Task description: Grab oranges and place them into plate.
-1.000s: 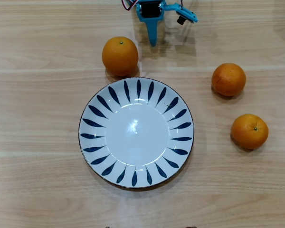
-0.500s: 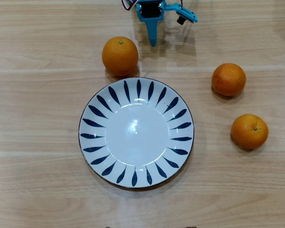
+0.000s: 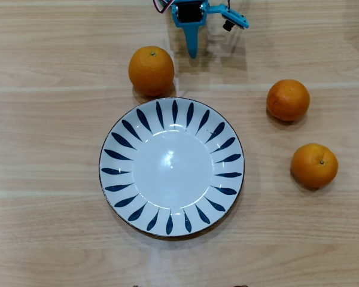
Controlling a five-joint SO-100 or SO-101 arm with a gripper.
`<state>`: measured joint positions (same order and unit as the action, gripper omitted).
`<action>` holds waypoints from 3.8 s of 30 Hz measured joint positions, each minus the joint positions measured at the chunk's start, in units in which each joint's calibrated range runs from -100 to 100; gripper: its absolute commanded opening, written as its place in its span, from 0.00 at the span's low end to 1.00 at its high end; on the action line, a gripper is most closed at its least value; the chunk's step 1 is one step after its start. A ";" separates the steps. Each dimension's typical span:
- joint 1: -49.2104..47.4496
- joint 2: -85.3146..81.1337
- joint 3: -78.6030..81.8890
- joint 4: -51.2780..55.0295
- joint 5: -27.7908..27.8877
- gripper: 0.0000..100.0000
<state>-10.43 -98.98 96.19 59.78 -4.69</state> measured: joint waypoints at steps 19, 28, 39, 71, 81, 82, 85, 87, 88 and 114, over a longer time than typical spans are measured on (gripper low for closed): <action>0.00 0.00 0.00 0.00 0.00 0.02; 0.00 0.00 0.00 0.00 0.00 0.02; 0.51 0.00 0.00 0.00 0.00 0.02; 5.07 13.29 -27.62 13.95 0.00 0.02; 4.98 30.55 -41.08 13.95 -2.50 0.02; 4.98 31.65 -42.14 13.95 -3.76 0.02; 5.07 34.96 -45.60 13.87 -8.40 0.02; 5.07 36.65 -47.63 13.87 -12.15 0.02; 5.07 37.41 -48.52 13.87 -14.03 0.02; 7.01 46.80 -58.17 33.76 -34.27 0.03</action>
<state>-3.42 -52.18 38.03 93.54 -38.97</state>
